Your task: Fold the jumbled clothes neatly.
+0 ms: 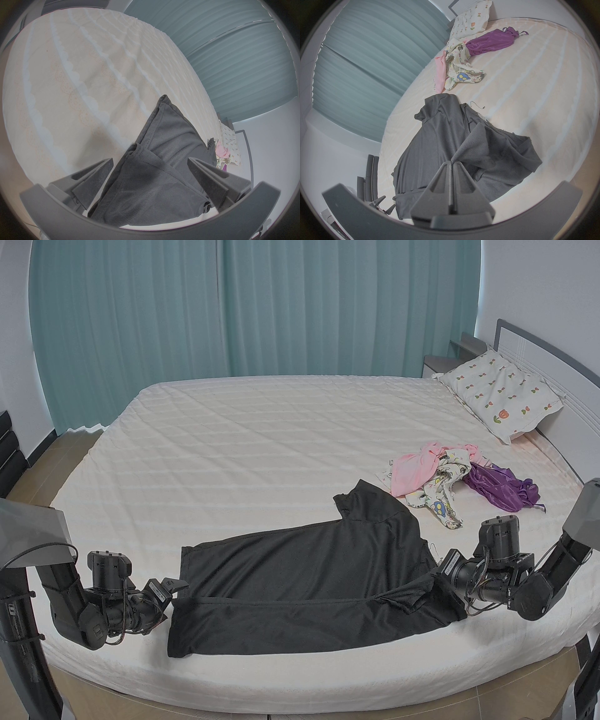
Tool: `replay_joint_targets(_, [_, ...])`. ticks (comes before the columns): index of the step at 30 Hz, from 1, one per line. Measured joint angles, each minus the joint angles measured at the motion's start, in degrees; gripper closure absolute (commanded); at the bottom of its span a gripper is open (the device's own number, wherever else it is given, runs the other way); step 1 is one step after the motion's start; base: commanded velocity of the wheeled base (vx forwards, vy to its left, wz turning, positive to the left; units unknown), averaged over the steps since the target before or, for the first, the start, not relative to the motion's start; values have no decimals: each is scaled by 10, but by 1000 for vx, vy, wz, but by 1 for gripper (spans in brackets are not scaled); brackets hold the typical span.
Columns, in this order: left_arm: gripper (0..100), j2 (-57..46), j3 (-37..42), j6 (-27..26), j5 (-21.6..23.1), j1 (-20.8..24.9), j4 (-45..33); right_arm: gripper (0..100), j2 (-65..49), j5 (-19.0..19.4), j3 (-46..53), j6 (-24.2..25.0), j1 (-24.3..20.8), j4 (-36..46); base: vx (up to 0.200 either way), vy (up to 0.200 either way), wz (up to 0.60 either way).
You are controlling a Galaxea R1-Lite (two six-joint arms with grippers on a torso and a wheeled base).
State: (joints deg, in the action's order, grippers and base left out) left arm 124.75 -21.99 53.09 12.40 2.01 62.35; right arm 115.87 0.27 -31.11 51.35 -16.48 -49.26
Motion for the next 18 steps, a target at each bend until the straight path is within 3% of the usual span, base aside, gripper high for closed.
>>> replay_joint_targets(6, [0,0,0,0,0,0,0,100,-24,-3,-64,-20,0,139,0,0,0])
replay_joint_targets(18, [0,1,-1,-1,0,0,0,100,-62,-7,-163,-56,-2,276,0,0,0])
